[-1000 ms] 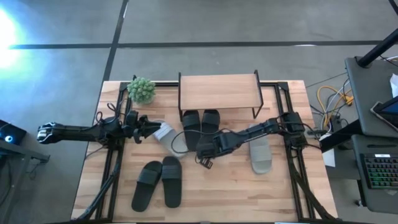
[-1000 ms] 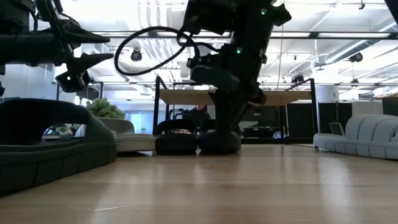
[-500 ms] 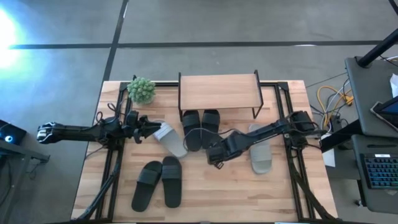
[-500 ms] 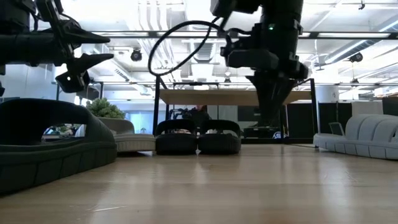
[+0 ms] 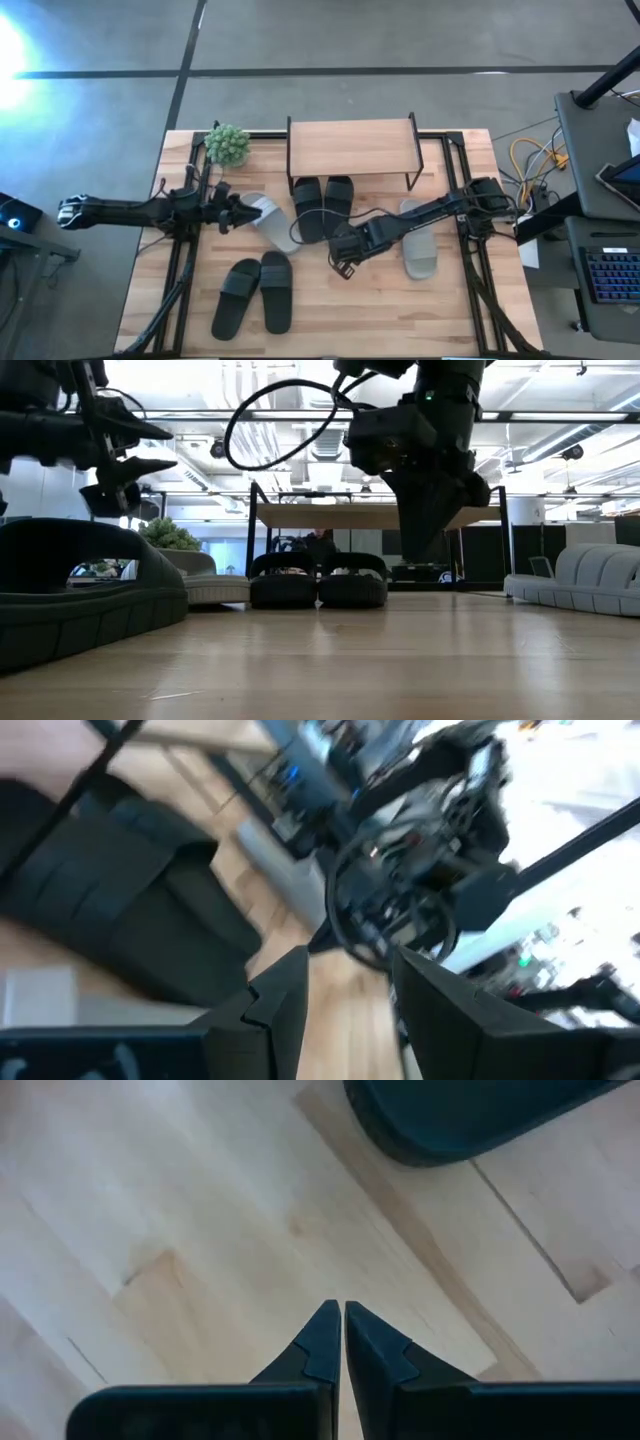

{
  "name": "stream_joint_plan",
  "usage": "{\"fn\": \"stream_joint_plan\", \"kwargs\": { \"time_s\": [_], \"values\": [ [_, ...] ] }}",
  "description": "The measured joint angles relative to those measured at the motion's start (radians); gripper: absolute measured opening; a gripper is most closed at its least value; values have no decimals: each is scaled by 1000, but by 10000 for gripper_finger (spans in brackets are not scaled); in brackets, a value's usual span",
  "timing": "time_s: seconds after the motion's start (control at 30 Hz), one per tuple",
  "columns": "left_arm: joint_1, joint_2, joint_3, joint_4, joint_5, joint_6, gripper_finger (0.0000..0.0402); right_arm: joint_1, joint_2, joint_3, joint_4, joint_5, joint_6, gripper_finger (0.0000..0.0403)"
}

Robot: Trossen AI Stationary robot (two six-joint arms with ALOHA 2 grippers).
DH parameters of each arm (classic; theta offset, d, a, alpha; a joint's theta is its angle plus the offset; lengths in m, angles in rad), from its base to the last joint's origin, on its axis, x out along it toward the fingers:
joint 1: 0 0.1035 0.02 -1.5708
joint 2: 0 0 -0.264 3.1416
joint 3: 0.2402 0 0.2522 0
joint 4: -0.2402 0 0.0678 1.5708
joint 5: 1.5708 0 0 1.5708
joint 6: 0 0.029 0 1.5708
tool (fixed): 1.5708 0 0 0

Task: Pick and place slides into the shelf
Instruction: Adjust the white slide

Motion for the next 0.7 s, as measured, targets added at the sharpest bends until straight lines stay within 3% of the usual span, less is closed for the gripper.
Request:
{"fn": "stream_joint_plan", "kwargs": {
  "time_s": [0.27, 0.5, 0.7],
  "values": [
    [-2, 112, 153, -106, 88, 121, 134, -6, -4, 0, 73, 7, -2, 11],
    [-7, 223, 237, -426, 96, 131, 134, -8, -5, 0, 228, 8, -12, 11],
    [-15, 301, 240, -441, 104, 102, 134, -10, -5, 0, 230, 70, -13, 11]
  ]
}}
